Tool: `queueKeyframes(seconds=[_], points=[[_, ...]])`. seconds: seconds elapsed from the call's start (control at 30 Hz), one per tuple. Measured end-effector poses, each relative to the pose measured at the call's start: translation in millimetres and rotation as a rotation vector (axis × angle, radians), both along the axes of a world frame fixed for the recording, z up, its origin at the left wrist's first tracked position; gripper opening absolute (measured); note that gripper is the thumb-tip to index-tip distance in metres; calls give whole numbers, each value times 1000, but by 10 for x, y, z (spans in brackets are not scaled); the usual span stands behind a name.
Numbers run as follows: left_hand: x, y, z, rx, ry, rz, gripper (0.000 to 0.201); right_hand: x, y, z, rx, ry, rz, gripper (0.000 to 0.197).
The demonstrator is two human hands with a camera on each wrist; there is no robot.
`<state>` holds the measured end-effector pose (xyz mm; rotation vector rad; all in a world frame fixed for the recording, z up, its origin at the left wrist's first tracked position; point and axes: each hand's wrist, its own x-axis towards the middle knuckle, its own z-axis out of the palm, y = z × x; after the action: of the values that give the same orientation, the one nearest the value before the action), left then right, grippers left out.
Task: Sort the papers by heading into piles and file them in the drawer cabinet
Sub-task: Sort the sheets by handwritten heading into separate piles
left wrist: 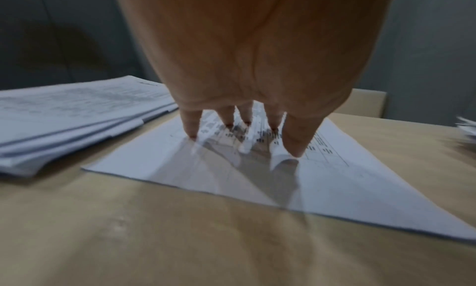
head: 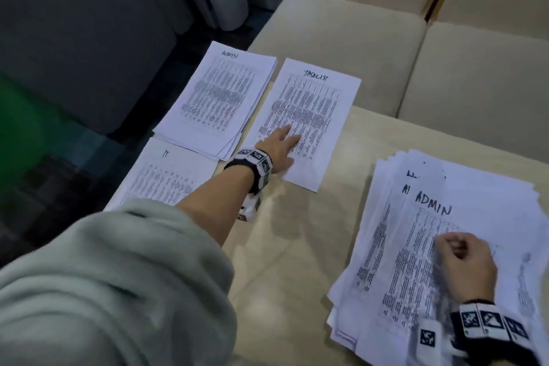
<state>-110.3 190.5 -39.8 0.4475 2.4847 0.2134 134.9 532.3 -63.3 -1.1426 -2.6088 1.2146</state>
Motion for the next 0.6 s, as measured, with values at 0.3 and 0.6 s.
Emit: queueKeyframes(seconds=[0.3, 0.6], points=[[228, 231, 66, 103, 277, 182, 38, 101, 111, 214, -1, 267, -319, 24], [1562, 1358, 294, 533, 135, 103, 19, 450, 416, 356, 84, -307, -316, 103]])
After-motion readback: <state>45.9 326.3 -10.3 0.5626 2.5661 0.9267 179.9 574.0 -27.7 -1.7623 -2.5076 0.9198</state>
